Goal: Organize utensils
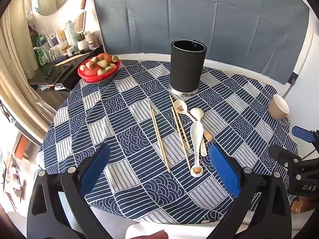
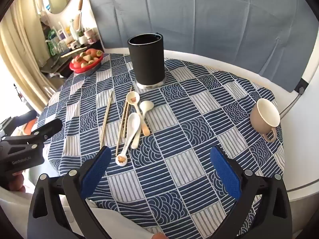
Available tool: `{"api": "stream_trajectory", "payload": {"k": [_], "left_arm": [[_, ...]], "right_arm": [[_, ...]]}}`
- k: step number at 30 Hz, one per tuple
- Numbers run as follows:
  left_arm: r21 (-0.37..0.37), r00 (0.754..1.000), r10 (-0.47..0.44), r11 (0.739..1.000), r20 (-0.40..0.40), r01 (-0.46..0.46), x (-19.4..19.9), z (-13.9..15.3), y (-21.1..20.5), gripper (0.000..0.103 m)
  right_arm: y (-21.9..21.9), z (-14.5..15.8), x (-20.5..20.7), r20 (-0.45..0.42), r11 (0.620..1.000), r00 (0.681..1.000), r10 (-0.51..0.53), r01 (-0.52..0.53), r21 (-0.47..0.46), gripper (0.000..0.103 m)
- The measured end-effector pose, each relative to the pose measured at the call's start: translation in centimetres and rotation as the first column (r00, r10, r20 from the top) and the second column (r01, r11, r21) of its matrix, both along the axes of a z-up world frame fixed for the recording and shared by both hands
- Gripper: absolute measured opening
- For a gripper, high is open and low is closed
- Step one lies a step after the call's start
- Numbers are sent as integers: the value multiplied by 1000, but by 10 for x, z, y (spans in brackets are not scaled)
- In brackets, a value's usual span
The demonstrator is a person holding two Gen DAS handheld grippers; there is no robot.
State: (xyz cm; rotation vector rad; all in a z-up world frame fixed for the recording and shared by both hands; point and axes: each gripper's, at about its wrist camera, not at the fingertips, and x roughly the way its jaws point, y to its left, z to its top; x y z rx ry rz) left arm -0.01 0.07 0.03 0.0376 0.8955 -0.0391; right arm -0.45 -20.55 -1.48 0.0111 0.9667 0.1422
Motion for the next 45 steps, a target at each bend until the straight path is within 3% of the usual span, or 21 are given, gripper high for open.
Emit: {"api": "stream_trajectory", "payload": {"k": [45], "left_arm": [[17, 1000, -9, 1000, -10, 9, 2, -1, -2, 97]], "right_arm": [[3, 1, 2, -6, 1000, 1000, 18, -19, -10, 95]]}}
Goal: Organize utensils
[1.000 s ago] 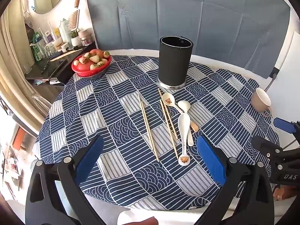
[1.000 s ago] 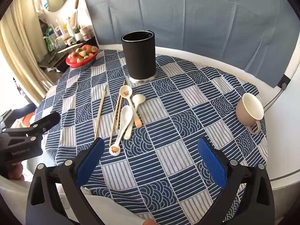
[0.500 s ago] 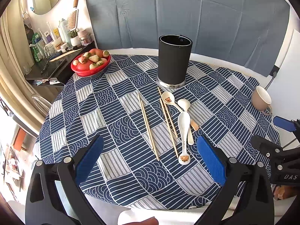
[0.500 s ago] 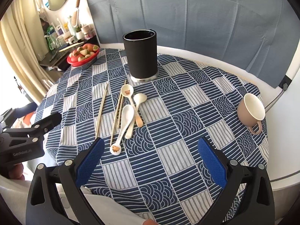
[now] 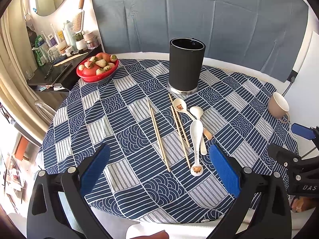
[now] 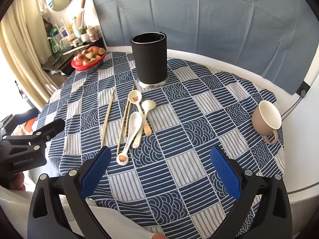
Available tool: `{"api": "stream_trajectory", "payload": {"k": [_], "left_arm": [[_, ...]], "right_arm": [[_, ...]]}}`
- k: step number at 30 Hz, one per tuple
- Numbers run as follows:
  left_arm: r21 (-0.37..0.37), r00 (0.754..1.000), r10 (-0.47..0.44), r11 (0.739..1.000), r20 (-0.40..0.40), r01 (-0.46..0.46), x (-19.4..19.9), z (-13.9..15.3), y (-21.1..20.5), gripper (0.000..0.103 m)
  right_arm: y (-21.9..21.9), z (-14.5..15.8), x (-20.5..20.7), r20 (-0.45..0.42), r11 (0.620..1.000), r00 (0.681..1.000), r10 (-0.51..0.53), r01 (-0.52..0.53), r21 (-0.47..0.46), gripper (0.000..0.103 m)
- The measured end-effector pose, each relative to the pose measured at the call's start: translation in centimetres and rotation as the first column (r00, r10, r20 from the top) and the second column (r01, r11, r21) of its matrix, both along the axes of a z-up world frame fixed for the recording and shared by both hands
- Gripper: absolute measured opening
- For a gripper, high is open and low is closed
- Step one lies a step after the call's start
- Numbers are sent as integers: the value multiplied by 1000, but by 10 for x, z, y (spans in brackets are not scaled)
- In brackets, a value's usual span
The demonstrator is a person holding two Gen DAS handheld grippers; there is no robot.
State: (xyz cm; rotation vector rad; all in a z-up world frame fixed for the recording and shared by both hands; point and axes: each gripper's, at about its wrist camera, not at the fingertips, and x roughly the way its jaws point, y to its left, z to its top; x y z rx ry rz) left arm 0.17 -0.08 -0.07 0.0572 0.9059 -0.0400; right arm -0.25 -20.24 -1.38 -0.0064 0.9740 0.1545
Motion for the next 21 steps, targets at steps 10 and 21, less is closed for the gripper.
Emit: {"api": "stream_trajectory", "payload": {"k": [10, 21], "left_arm": [[5, 1000, -9, 1000, -3, 9, 3, -1, -3, 97], [1, 1000, -15, 1000, -10, 15, 5, -3, 0, 97]], "right_arm": [[1, -1, 0, 1, 1000, 1000, -10, 10, -12, 95], [2, -3, 1, -7, 999, 1000, -19, 19, -35, 95]]}}
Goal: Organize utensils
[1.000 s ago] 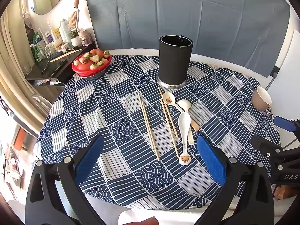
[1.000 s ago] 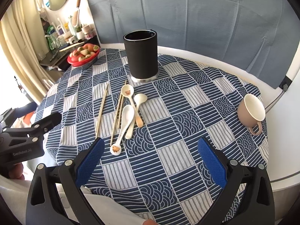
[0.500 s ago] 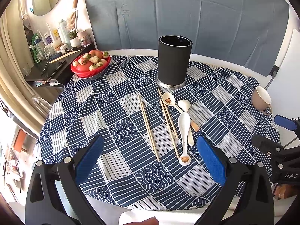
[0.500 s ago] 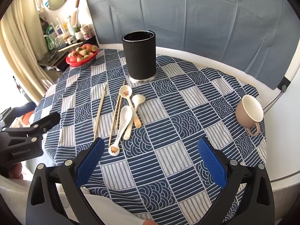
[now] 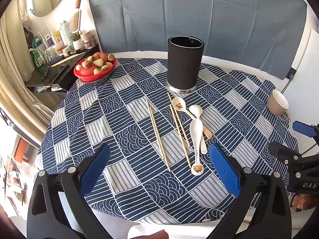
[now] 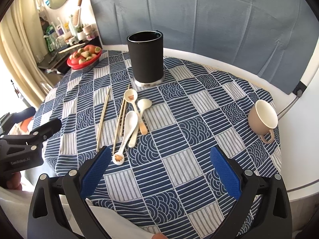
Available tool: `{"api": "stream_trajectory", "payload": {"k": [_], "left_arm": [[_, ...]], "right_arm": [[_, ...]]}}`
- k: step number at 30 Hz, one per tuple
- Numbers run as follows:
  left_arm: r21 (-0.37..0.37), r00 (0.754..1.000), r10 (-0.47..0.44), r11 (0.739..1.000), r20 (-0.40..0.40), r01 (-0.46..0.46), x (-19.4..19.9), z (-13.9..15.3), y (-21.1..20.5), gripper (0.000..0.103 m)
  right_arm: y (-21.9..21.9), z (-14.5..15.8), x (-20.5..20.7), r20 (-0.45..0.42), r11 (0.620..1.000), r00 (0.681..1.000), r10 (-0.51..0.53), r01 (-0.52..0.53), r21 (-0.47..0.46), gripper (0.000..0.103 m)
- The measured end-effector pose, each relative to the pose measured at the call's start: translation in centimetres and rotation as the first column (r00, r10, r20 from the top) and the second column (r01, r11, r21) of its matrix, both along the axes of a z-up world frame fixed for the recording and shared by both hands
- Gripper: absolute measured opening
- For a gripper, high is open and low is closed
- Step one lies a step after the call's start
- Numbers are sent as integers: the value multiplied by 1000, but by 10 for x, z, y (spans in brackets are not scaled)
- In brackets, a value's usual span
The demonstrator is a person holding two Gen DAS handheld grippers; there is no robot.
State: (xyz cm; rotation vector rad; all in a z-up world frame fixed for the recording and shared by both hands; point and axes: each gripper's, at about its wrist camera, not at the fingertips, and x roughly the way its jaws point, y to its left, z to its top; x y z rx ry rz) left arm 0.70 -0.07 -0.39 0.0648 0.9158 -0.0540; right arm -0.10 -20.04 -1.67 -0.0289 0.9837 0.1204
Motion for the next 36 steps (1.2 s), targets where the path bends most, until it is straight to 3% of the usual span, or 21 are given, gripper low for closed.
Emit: {"api": "stream_trajectory", "payload": {"k": [13, 31, 36], "left_arm": [[-9, 999, 8, 1000, -32, -8, 14, -9, 12, 97], [-66, 984, 26, 997, -178, -38, 58, -41, 29, 97], [-43, 981, 31, 998, -192, -40, 72, -51, 32, 97]], "right_arm": [[2, 2, 14, -5, 998, 1000, -5, 5, -67, 95], [7, -14, 73, -83, 999, 996, -16, 12, -49, 94], [20, -21, 93, -93, 999, 995, 18, -23, -48, 94]]}}
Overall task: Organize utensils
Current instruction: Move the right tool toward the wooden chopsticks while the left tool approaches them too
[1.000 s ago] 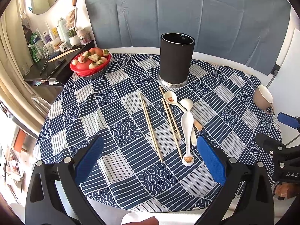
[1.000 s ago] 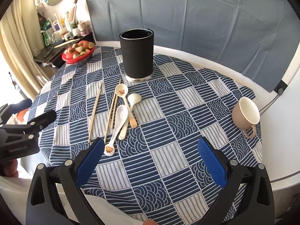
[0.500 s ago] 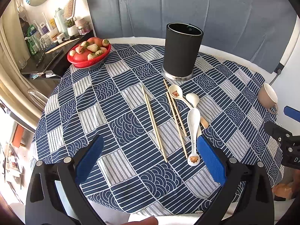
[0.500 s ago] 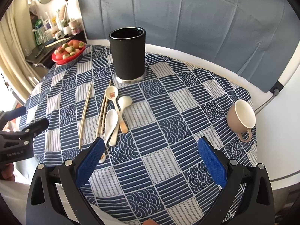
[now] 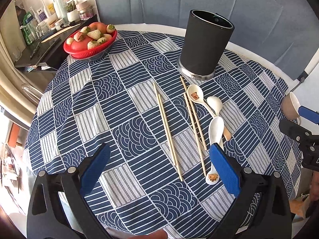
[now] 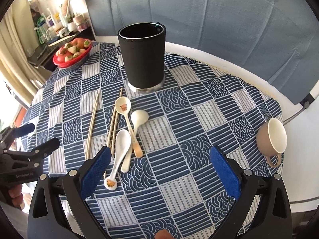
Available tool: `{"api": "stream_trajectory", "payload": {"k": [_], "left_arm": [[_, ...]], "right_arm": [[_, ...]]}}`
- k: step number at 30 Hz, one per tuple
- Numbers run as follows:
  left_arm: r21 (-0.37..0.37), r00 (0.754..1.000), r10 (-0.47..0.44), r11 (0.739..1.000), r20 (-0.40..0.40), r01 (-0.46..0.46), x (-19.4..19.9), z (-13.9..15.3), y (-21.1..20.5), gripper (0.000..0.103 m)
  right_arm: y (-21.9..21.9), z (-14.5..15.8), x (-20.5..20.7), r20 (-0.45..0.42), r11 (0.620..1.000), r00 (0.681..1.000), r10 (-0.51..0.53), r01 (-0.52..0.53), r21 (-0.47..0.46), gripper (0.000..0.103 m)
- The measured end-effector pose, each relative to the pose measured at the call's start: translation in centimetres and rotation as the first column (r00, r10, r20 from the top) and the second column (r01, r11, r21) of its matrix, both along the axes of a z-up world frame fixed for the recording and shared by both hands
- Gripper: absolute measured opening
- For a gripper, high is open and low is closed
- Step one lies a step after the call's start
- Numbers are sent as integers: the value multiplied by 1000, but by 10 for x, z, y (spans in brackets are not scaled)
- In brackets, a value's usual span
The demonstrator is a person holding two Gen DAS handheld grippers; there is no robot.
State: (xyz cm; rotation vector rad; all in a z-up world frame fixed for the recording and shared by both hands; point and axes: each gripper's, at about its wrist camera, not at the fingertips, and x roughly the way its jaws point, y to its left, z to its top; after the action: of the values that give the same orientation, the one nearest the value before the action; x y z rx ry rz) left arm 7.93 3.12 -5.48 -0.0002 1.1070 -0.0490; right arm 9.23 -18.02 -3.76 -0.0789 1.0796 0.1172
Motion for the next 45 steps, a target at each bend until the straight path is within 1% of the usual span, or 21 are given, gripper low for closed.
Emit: {"api": "stream_trajectory", "payload": {"k": [5, 8, 10, 11, 14, 22, 24, 26, 28, 29, 31, 33, 36, 38, 41, 42, 44, 45], "left_arm": [[51, 1000, 5, 999, 3, -5, 9, -9, 2, 97], [44, 1000, 15, 999, -9, -15, 15, -16, 6, 97], [30, 999, 21, 999, -25, -21, 20, -21, 10, 97], [28, 999, 28, 999, -30, -27, 22, -24, 12, 97], [26, 998, 47, 999, -46, -46, 29, -33, 16, 97], [2, 992, 76, 997, -99, -76, 46, -56, 24, 97], [8, 991, 79, 997, -107, -78, 48, -60, 25, 97], [14, 990, 78, 997, -115, -77, 51, -65, 26, 97], [18, 989, 79, 997, -125, -78, 53, -70, 27, 97], [19, 988, 80, 997, -129, -78, 54, -72, 28, 97], [23, 986, 84, 996, -142, -82, 55, -77, 29, 97], [25, 984, 86, 996, -154, -84, 56, -81, 31, 97], [31, 982, 89, 996, -166, -85, 58, -86, 32, 97], [36, 981, 91, 996, -171, -86, 60, -89, 32, 97], [34, 980, 85, 996, -177, -80, 64, -93, 31, 97], [33, 980, 81, 997, -180, -76, 66, -95, 31, 97], [29, 980, 77, 997, -182, -73, 68, -96, 30, 97], [26, 980, 74, 997, -185, -71, 69, -97, 30, 97]], "right_arm": [[17, -13, 18, -12, 999, 999, 40, -40, -4, 94], [27, -24, 29, -44, 997, 996, 79, -78, 15, 93], [33, -32, 35, -57, 995, 993, 100, -100, 9, 82], [36, -36, 38, -69, 994, 991, 113, -113, -1, 70], [42, -47, 46, -88, 990, 986, 138, -139, -3, 68], [59, -67, 66, -126, 979, 971, 202, -199, 37, 66], [64, -73, 69, -134, 975, 966, 222, -219, 37, 62], [69, -79, 73, -146, 972, 961, 236, -232, 42, 61], [71, -86, 77, -168, 969, 954, 248, -241, 59, 58], [73, -90, 79, -179, 967, 951, 254, -245, 68, 54], [76, -97, 81, -196, 965, 945, 261, -252, 71, 53], [79, -104, 84, -213, 962, 938, 272, -260, 81, 47], [83, -112, 89, -234, 956, 927, 292, -276, 101, 41], [86, -117, 90, -245, 954, 923, 297, -278, 111, 40], [90, -118, 90, -224, 950, 924, 311, -299, 88, 39], [91, -118, 90, -226, 950, 923, 311, -300, 85, 37], [91, -117, 92, -238, 947, 918, 317, -296, 120, 29], [92, -117, 93, -248, 945, 914, 322, -295, 140, 29]]}}
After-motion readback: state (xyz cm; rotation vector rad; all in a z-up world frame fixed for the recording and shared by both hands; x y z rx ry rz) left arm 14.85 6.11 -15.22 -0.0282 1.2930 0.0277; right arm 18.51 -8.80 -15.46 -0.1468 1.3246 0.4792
